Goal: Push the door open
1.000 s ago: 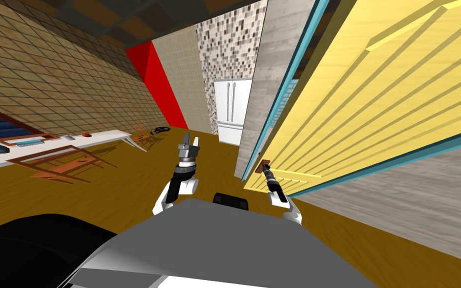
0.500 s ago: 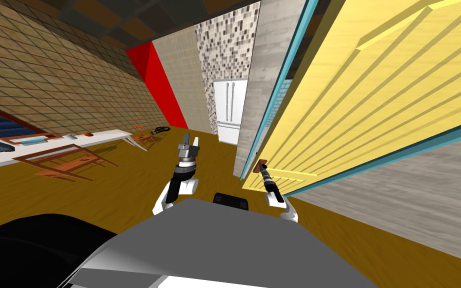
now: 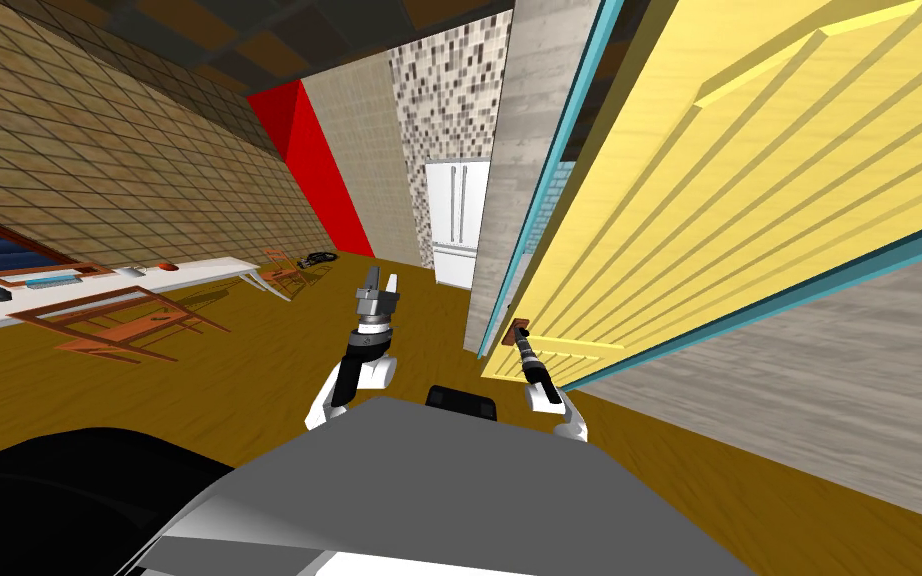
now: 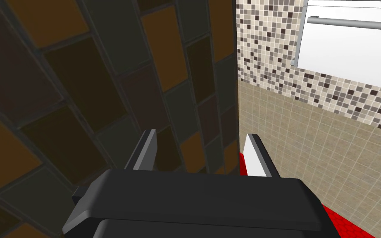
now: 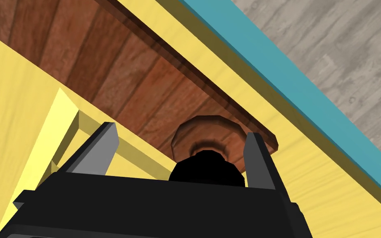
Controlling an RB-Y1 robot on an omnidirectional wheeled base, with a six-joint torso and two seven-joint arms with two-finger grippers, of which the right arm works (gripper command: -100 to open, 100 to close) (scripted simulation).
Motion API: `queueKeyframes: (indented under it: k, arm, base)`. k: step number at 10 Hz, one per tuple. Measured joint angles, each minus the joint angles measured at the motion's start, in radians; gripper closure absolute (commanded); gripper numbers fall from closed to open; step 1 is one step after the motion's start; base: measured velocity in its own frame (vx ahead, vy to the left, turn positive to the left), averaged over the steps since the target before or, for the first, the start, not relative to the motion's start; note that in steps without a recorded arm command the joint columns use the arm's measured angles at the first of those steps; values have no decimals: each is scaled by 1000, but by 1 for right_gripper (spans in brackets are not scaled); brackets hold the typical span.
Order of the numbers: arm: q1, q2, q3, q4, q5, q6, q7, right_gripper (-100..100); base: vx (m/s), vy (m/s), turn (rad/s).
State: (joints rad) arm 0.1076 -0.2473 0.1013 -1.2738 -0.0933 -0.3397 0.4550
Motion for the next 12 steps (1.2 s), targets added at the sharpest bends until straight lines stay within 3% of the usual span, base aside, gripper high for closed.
queueKeyframes:
  k: [3, 7, 9, 12]
  arm:
    - [4, -2, 25, -13, -8, 6, -57, 100]
    - [15, 6, 25, -37, -6, 17, -53, 100]
    - [-1, 5, 23, -7, -7, 4, -56, 100]
    - [-4, 16, 47, -19, -3, -7, -84, 100]
  base:
    - [-11, -26, 8]
    - [0, 4, -8]
    - [1, -6, 12]
    - [-23, -21, 20]
